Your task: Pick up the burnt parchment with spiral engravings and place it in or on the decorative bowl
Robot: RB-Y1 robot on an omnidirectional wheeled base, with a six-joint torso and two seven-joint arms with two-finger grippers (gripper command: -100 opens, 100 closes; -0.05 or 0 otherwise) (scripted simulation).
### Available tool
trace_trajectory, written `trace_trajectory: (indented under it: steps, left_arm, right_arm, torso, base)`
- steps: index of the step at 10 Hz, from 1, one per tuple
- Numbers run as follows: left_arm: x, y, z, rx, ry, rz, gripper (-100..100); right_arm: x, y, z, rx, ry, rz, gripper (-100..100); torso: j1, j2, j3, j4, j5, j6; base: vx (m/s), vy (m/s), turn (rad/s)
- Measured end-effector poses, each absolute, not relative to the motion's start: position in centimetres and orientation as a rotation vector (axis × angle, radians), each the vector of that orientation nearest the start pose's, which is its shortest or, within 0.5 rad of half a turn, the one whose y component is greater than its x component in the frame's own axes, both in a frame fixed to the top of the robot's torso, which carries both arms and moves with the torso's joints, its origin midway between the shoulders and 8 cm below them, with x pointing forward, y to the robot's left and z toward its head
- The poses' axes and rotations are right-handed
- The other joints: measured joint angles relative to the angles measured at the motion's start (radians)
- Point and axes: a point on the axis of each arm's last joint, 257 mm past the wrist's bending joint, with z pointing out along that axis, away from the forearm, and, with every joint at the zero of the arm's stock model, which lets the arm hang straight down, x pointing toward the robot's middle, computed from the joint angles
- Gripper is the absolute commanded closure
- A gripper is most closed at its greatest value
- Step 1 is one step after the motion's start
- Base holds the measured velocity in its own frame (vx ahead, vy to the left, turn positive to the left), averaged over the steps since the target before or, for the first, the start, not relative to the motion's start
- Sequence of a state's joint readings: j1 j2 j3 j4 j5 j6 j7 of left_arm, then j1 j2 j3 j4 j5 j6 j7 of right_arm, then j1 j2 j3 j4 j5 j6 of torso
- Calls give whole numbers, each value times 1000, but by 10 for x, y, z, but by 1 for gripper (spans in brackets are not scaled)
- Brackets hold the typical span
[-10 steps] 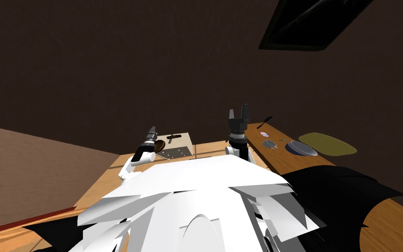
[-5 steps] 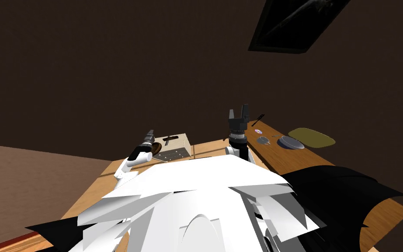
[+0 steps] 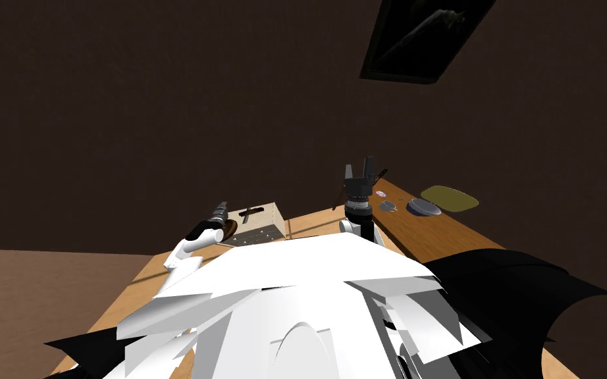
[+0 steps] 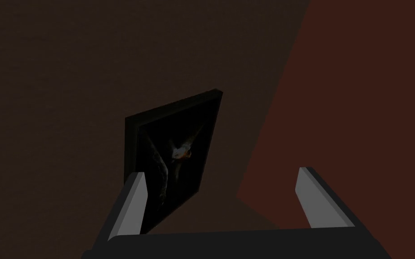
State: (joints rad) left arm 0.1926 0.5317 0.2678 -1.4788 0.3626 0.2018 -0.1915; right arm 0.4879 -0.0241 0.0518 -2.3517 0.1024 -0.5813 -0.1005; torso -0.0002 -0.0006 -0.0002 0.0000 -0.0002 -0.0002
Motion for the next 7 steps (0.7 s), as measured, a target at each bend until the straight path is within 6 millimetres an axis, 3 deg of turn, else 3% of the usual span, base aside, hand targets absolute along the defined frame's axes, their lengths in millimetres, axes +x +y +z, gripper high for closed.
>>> trace_trajectory:
  steps: [7]
  left_arm:
    - [398, 617, -349, -1612, 1408, -386, -100]
  right_arm:
    - [317, -239, 71, 485, 560, 1427, 0]
  torso:
    - [1, -1, -1, 0, 0, 0]
  base:
    - [23, -2, -126]
